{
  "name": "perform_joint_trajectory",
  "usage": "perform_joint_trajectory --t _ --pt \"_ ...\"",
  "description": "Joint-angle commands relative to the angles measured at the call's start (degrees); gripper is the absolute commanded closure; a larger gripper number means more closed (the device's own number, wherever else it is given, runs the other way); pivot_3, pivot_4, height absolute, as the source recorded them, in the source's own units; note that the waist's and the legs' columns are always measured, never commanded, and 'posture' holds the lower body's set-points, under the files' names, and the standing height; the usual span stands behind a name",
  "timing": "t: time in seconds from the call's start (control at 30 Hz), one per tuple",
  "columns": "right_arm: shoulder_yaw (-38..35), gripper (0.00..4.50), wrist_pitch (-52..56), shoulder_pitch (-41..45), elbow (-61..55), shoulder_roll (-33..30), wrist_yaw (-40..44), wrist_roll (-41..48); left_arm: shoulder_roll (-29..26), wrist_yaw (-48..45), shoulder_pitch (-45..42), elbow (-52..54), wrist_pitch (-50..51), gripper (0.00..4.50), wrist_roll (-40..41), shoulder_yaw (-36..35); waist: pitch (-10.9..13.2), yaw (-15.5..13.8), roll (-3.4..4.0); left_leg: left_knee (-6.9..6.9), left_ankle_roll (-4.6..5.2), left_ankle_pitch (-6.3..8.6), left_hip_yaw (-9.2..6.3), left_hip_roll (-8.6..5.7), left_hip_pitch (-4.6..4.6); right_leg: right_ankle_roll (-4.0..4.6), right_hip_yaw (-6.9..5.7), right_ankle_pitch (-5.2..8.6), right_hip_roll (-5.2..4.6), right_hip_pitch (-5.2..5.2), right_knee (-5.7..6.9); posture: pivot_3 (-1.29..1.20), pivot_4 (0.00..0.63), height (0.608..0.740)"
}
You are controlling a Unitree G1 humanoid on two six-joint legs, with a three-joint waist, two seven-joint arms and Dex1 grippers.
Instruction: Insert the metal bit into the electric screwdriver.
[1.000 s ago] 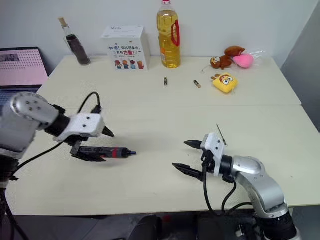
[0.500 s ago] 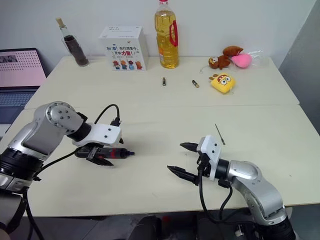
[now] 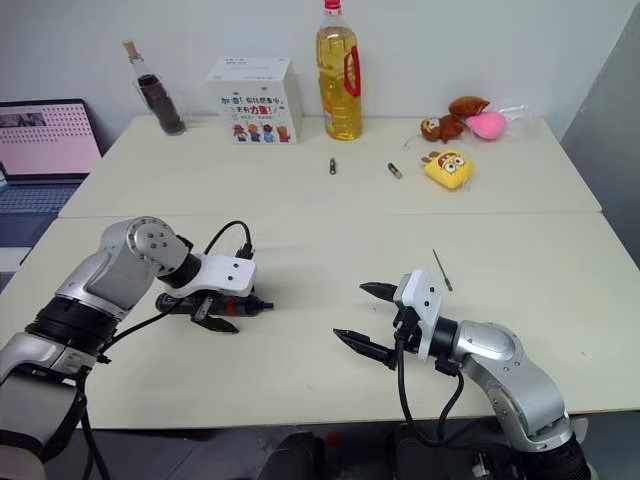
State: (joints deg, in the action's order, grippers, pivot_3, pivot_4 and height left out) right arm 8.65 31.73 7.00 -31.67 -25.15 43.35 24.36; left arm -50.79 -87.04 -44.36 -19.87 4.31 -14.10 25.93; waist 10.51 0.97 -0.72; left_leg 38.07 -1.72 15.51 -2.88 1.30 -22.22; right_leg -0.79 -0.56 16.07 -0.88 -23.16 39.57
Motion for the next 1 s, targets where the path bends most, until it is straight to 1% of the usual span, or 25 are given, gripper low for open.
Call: perform_joint_trajectory --t 0.03,0.2,0.27,0.4,0.43,0.63,0.7,0.8,0.87,0.93,1.0 --pt "-0.49 0.0 -1.19 -0.27 -1.12 -0.65 -0.06 0.77 1.04 0.34 1.05 -0.5 -0.61 0.46 -0.83 0.5 -0.04 0.0 0.06 0.0 0.0 0.0 0.01 0.0 0.01 0.0 0.01 0.0 0.0 0.0 0.0 0.0 0.15 0.74" --pt "-0.22 0.0 -0.93 0.38 -0.84 -0.65 -0.13 1.07 1.76 -0.18 1.39 0.82 0.1 1.57 -0.06 -0.11 -0.06 -0.07 0.07 0.0 0.0 0.0 0.01 -0.01 0.02 0.0 0.01 0.0 0.0 0.0 0.04 0.0 0.15 0.74" --pt "-0.2 0.0 -0.96 0.61 -0.68 -0.66 -0.09 1.03 1.86 -0.34 1.48 1.15 0.14 1.87 -0.21 -0.04 -0.06 -0.09 0.07 0.0 0.0 0.0 0.01 -0.01 0.02 0.0 0.01 0.0 0.0 0.0 0.05 0.0 0.15 0.74" --pt "-0.24 0.0 -1.03 0.89 -0.31 -0.71 -0.01 1.0 1.44 -0.95 2.29 2.62 0.36 2.76 -0.18 -0.11 -0.06 -0.09 0.07 0.0 0.0 0.0 0.03 0.0 0.03 0.0 0.03 0.0 0.0 0.0 0.04 0.0 0.15 0.74" --pt "-0.34 0.0 -0.96 0.89 -0.34 -0.74 -0.02 1.1 1.45 -0.91 2.41 2.84 0.51 2.85 -0.16 -0.22 -0.06 -0.08 0.07 0.0 0.0 0.0 0.03 0.0 0.03 0.0 0.03 0.0 0.0 0.0 0.04 0.0 0.15 0.74" --pt "-0.59 0.0 -0.51 1.0 -0.65 -0.87 -0.18 1.45 2.03 -1.21 2.48 3.99 1.09 2.86 0.46 -1.26 -0.06 -0.08 0.07 0.0 0.0 0.0 0.04 0.0 0.03 0.0 0.03 0.0 0.0 0.0 0.04 0.0 0.15 0.74" --pt "-0.95 0.0 -0.24 1.43 -1.17 -1.32 -0.15 1.63 3.46 0.14 0.94 4.02 2.96 2.86 1.78 -3.06 -0.06 -0.1 0.07 0.0 0.0 0.0 0.04 0.0 0.03 0.0 0.03 0.0 0.0 0.0 0.04 0.0 0.15 0.74" --pt "-3.56 0.0 2.13 5.55 -2.67 -1.46 -1.77 3.77 6.56 -2.68 -4.88 5.56 14.27 2.86 9.92 -8.81 -0.01 -0.61 0.01 0.05 0.0 0.0 0.02 -0.03 -0.02 0.0 0.01 0.0 -0.02 -0.01 0.05 0.0 0.15 0.74" --pt "-5.46 0.0 4.0 8.01 -3.3 -0.73 -3.58 6.07 9.56 -1.89 -8.3 5.98 21.79 2.86 14.66 -12.44 0.03 -1.06 -0.06 0.31 0.0 0.0 -0.16 -0.02 -0.34 0.0 -0.09 0.0 -0.02 -0.12 0.1 0.0 0.15 0.74" --pt "-8.91 0.0 7.09 12.16 -4.38 0.13 -6.92 9.59 14.24 1.79 -12.44 6.13 28.27 2.86 21.72 -18.6 0.07 -1.04 -0.13 0.65 0.01 0.01 -0.39 0.0 -0.68 0.0 -0.21 0.0 -0.01 -0.2 0.09 0.0 0.15 0.74" --pt "-11.73 0.0 8.84 15.53 -5.31 0.15 -9.54 11.47 18.1 6.73 -14.64 6.56 32.91 2.86 26.01 -23.1 0.09 -0.85 -0.17 0.66 0.03 0.03 -0.35 0.0 -0.69 0.0 -0.16 0.0 -0.02 -0.19 0.07 0.0 0.15 0.74"
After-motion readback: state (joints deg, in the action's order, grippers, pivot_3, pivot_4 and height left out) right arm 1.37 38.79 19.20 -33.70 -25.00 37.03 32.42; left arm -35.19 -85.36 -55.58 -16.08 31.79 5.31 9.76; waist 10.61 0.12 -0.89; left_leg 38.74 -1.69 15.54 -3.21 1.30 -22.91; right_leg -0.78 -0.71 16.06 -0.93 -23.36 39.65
